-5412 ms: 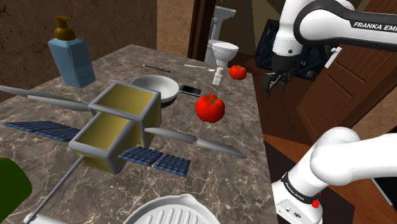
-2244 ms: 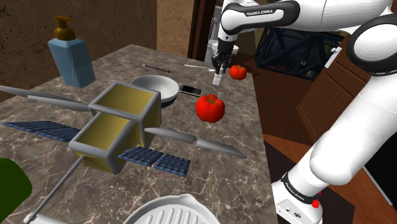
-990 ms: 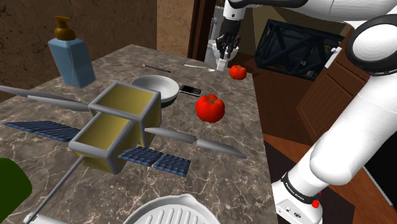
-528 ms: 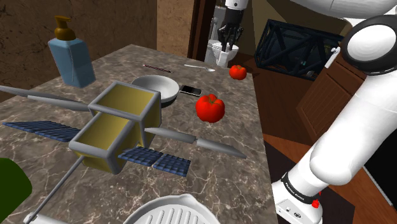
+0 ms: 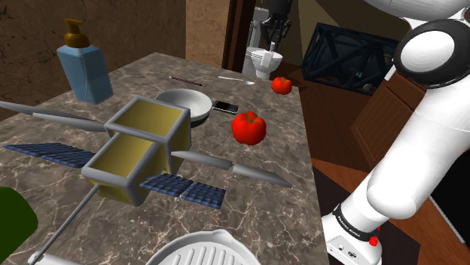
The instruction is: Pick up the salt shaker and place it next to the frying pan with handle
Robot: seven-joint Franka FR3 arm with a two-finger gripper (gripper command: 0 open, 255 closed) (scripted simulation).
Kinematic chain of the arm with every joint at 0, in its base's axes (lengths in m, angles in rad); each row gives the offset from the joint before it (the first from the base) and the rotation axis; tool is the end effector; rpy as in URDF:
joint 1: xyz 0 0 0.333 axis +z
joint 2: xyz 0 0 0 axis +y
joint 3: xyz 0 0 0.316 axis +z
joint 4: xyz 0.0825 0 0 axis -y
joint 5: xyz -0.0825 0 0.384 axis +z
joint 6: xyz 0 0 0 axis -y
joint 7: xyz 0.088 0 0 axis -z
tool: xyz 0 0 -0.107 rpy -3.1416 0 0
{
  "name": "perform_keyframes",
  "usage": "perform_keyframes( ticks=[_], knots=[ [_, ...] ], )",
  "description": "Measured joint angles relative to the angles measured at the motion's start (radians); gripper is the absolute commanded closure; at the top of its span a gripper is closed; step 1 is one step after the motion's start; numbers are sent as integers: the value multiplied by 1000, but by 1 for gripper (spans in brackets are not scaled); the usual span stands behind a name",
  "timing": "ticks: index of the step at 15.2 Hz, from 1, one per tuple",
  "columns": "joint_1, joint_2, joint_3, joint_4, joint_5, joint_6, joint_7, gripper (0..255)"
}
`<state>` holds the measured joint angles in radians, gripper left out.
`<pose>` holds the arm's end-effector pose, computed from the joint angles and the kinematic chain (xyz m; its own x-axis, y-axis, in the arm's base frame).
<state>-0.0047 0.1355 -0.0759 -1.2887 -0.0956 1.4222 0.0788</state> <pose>0.5774 -0.0542 0.6663 0.9851 -0.1716 0.0074 -0.1714 -0.9797 0.1044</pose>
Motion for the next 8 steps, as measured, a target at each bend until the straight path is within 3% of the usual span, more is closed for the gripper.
perform_keyframes(
  ticks=[8],
  knots=[
    [70,-206,63,-238,-9,18,132,255]
  ],
)
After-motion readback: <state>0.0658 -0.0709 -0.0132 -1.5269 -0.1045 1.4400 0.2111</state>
